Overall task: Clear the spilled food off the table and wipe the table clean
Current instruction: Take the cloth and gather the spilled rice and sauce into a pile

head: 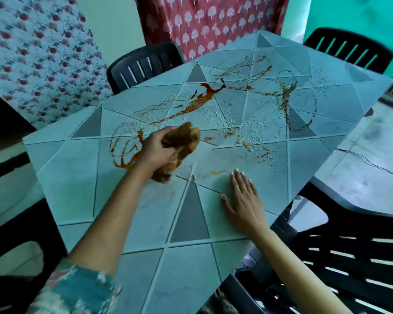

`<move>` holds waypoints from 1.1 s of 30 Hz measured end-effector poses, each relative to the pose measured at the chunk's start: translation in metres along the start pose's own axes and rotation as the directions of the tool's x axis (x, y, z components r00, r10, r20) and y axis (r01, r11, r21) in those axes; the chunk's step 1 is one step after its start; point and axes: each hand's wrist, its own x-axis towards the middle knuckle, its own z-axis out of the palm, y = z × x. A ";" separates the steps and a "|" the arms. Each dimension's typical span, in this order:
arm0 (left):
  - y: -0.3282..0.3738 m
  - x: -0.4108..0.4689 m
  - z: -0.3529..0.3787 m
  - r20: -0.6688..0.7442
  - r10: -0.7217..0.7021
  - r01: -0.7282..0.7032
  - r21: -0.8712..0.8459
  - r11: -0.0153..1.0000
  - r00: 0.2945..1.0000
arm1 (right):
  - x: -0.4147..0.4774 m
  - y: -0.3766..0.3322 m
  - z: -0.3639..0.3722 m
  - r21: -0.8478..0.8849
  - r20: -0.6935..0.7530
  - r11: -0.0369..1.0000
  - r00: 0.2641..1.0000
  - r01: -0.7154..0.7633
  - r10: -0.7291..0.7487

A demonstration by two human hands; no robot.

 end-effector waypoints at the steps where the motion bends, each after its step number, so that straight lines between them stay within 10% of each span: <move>1: -0.013 -0.010 -0.022 -0.070 -0.055 0.057 0.026 0.998 0.996 | 0.004 -0.012 0.002 0.011 0.011 0.999 0.999 0.047 -0.047; 8: -0.092 -0.078 -0.108 -0.535 -0.221 0.381 0.208 0.901 0.815 | 0.042 -0.079 0.024 0.005 0.069 0.963 0.961 0.268 -0.268; 12: -0.125 -0.083 -0.084 -0.472 -0.207 0.401 0.357 0.844 0.857 | 0.049 -0.080 0.033 -0.037 0.176 0.961 0.949 0.273 -0.262; 17: -0.106 -0.071 -0.040 -0.627 -0.219 0.423 0.195 0.885 0.748 | 0.048 -0.078 0.038 -0.056 0.176 0.970 0.959 0.235 -0.222; 25: -0.018 -0.005 0.047 -0.204 -0.062 0.113 0.251 0.961 0.977 | 0.050 -0.076 0.040 -0.051 0.108 0.965 0.962 0.257 -0.251; 33: -0.061 -0.016 -0.051 -0.541 -0.219 0.413 0.267 0.871 0.812 | 0.048 -0.078 0.041 -0.027 0.109 0.974 0.969 0.226 -0.222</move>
